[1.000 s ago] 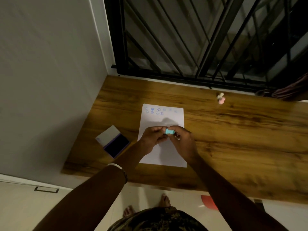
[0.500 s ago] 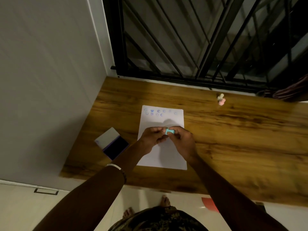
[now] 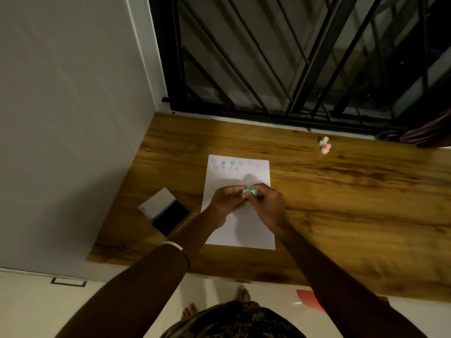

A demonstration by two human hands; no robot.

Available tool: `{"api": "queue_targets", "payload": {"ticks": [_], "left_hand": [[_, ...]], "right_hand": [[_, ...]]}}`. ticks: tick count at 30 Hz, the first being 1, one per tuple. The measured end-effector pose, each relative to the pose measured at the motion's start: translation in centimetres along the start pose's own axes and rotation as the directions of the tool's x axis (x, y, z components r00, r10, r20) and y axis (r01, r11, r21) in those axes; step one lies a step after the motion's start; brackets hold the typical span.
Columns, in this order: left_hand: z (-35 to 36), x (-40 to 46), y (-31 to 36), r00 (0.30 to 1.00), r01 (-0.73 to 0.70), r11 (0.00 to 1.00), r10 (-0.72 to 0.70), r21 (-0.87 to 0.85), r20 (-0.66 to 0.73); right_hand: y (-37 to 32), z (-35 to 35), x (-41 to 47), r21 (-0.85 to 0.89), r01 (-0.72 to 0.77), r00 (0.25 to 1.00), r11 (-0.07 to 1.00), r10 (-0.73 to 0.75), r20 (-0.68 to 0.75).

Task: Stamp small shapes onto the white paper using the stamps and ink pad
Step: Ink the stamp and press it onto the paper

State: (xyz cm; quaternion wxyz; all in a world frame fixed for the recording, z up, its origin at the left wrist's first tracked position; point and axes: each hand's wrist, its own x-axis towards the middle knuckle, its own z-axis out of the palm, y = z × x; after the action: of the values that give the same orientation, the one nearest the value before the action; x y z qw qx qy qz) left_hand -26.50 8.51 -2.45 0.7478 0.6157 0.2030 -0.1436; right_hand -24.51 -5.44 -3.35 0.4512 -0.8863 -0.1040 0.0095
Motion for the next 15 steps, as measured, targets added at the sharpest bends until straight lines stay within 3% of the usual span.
{"api": "queue_targets", "payload": {"ticks": [5,7,8,10,12,15], "left_hand": [[1.0,1.0,-0.1,1.0,0.011,1.0,-0.011,0.011,-0.023],[1.5,1.5,-0.4,0.996,-0.059,0.979,0.071,0.194,-0.059],[1.7,1.8,-0.6,0.986,-0.128,0.922,0.158,0.365,-0.053],[2.1,2.2,-0.9,0.951,-0.251,0.681,0.305,0.688,0.045],[2.7,2.5,-1.1,0.922,-0.323,0.509,0.36,0.798,0.143],[3.5,3.0,-1.2,0.888,-0.383,0.41,0.41,0.828,0.208]], "right_hand": [[0.3,-1.3,1.0,-0.092,0.017,1.0,0.996,-0.016,0.006],[0.7,-2.1,1.5,-0.159,0.001,1.0,0.987,-0.002,-0.003],[1.0,-2.6,1.9,-0.198,-0.011,1.0,0.98,0.012,0.004],[1.8,-3.8,2.8,-0.274,-0.048,0.998,0.96,0.055,0.018],[2.6,-5.4,4.0,-0.351,-0.1,0.995,0.931,0.104,-0.007],[4.2,-8.0,5.8,-0.437,-0.169,0.986,0.884,0.156,-0.064]]}}
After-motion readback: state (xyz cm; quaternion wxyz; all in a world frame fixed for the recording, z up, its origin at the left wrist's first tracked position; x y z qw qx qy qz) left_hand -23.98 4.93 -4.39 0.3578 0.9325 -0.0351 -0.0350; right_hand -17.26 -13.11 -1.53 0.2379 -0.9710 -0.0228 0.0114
